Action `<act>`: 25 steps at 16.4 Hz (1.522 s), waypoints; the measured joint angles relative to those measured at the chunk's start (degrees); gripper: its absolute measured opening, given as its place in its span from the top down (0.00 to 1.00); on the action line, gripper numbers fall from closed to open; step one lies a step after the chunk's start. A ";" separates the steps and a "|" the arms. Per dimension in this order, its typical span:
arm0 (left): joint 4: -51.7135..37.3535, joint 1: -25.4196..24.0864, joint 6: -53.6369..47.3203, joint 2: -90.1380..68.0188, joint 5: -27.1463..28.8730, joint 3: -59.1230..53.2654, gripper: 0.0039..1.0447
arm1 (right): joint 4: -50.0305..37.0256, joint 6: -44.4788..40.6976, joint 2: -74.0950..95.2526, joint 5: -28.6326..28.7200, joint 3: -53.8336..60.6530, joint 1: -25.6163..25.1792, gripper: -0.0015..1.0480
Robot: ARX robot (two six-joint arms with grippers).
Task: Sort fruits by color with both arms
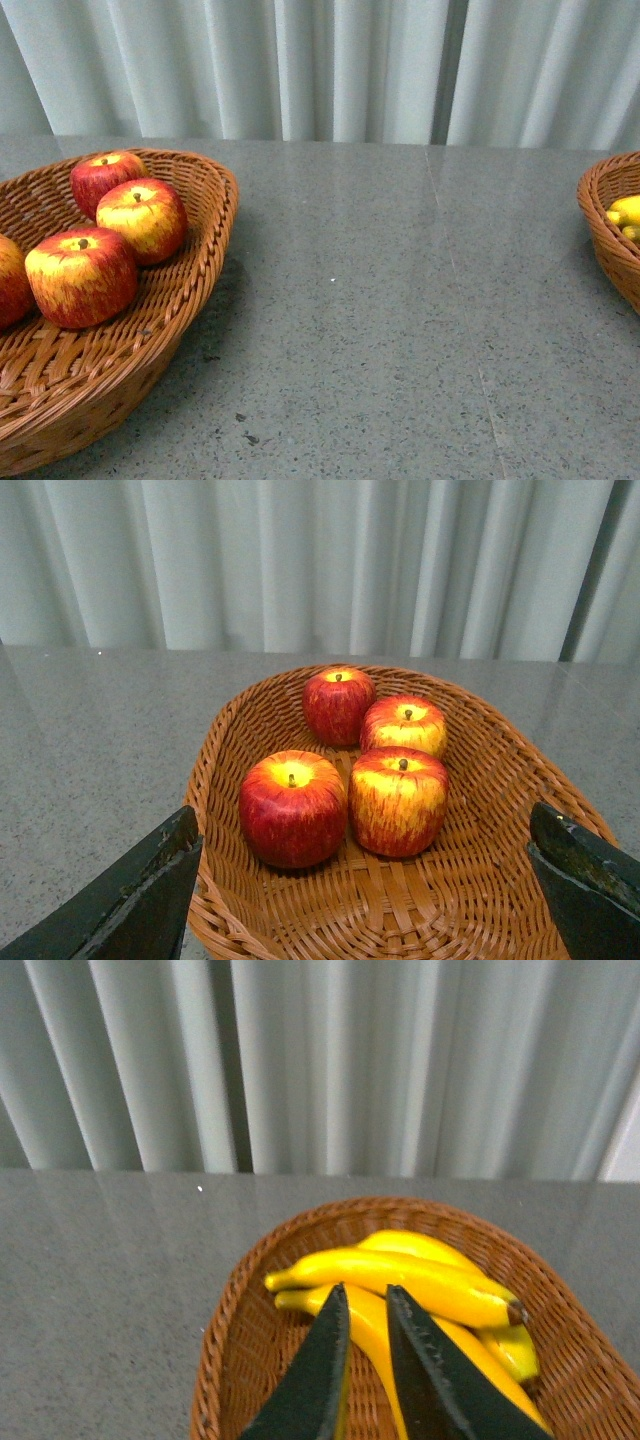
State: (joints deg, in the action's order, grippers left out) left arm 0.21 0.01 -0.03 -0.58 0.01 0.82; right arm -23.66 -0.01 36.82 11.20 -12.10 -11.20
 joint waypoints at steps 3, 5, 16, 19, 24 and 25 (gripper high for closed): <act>0.02 0.00 0.02 0.00 0.02 0.00 0.06 | 1.03 0.00 -5.70 -3.72 4.13 3.74 0.98; 0.00 0.00 0.02 0.00 0.02 0.00 0.06 | 2.56 -0.02 -9.18 -7.02 6.19 6.38 0.98; 0.02 0.00 0.02 0.00 0.02 0.00 0.06 | 10.32 0.00 -23.63 -11.21 11.41 11.19 0.98; 0.00 0.00 0.00 0.00 0.02 0.00 0.06 | 13.09 0.00 -26.23 -11.21 11.41 11.19 0.98; -0.02 0.00 0.02 0.00 0.00 0.00 0.06 | 23.26 0.00 -36.48 -11.23 11.17 11.19 0.98; -0.04 0.00 0.02 0.00 0.04 0.00 0.06 | 24.46 0.00 -36.57 -11.21 11.37 11.19 0.98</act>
State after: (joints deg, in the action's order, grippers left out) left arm 0.16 0.01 -0.01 -0.58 0.05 0.82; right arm 0.80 -0.01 0.25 -0.01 -0.73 -0.01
